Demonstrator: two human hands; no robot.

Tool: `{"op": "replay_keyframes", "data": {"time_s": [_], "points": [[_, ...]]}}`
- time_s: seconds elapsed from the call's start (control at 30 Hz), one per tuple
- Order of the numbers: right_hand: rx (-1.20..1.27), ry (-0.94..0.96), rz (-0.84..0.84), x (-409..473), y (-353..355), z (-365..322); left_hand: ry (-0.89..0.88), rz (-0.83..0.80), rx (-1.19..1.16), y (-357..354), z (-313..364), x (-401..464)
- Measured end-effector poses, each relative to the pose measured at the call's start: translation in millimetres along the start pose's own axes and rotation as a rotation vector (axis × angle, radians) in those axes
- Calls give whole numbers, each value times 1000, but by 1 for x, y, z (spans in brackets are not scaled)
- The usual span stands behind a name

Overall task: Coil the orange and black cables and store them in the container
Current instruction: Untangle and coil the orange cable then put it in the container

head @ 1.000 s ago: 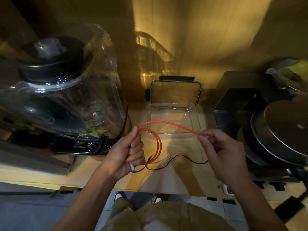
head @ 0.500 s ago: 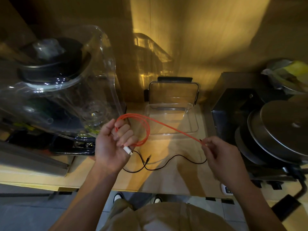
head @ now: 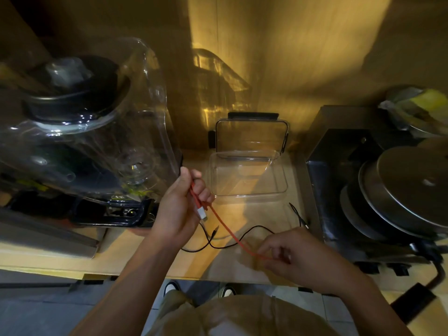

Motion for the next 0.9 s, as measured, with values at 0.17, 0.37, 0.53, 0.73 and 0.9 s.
{"op": "replay_keyframes", "data": {"time_s": [0.17,0.37,0.53,0.73,0.9], "points": [[186,93,-6,-1,9,-22,-15,-34,324,-3,-9,-2],[336,144,272,1,21,-34,29,-108,652,-8,-31,-15],[324,82,502,7,32,-30,152,-296,829,-8,-48,-26],[229,-21,695,11,35,-8,302,-372,673,-8,-53,-33],[235,-27,731,19,29,1,472,-389,390,-9,-55,-33]]}}
Point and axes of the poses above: each hand's wrist, its own x-axis towards the middle knuckle, its own y-axis out of the back of the hand, z = x × y, the point moved 3 cm from there along x, towards the middle knuckle, and after that the axes turned 3 degrees about -x, right-handed, at the moved point
